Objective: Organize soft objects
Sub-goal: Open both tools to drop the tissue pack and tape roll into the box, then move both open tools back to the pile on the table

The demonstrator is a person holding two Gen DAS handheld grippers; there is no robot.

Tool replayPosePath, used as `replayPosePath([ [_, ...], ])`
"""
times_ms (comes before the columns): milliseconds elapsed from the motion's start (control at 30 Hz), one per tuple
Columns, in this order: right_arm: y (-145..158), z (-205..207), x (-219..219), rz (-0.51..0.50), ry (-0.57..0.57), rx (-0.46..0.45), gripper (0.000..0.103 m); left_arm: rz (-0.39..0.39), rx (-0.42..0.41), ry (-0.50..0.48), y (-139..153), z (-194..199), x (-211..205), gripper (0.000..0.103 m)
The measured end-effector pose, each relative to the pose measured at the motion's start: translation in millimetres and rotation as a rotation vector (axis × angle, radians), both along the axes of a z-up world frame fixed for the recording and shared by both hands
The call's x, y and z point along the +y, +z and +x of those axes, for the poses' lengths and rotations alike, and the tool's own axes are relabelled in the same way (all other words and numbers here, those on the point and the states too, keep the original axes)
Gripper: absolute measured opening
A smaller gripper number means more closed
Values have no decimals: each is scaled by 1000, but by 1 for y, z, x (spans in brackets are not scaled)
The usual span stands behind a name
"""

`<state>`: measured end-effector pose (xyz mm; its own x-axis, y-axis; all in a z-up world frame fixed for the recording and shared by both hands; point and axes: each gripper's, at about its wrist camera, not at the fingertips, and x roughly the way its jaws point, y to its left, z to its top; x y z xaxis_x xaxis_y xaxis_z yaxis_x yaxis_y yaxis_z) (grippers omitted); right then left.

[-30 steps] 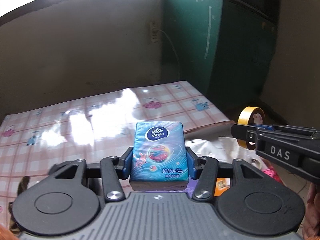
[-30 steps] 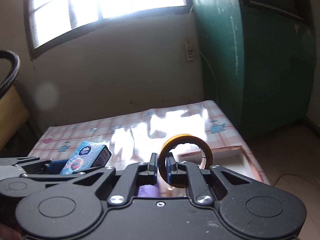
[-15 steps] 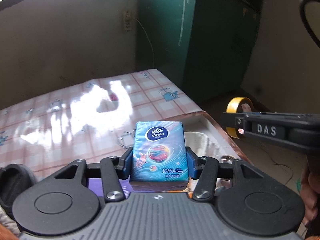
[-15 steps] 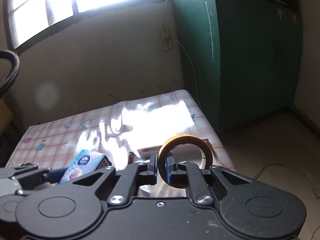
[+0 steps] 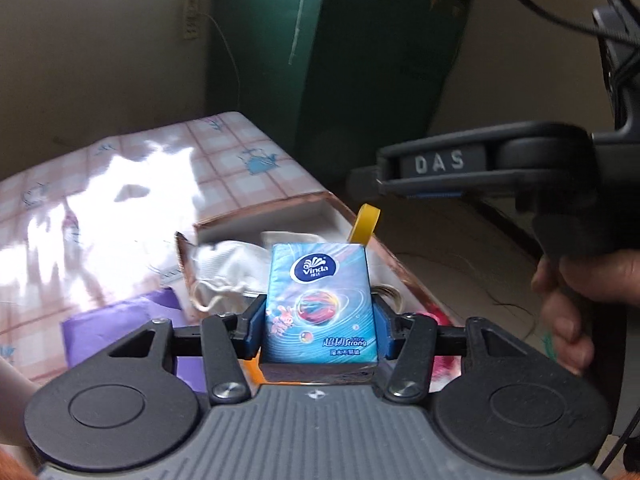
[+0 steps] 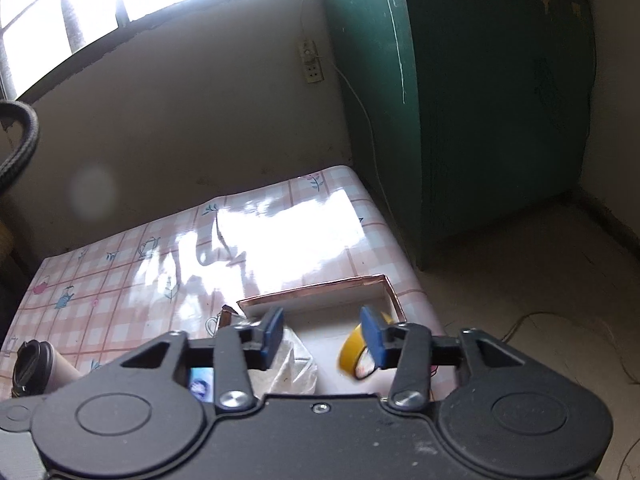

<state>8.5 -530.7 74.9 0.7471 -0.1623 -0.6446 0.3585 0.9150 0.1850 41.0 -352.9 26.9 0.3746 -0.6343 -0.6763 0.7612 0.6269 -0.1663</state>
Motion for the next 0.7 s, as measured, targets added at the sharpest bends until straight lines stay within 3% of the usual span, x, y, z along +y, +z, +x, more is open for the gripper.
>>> replayPosePath([
  [133, 7, -8, 4, -1, -2, -24, 61, -26, -13, -4, 3, -5, 3, 77],
  [400, 21, -29, 27, -44, -5, -53, 64, -27, -52, 88, 22, -7, 28, 79],
  [700, 30, -46, 75, -70, 31, -89, 73, 52, -132, 258, 42, -5, 71, 81],
])
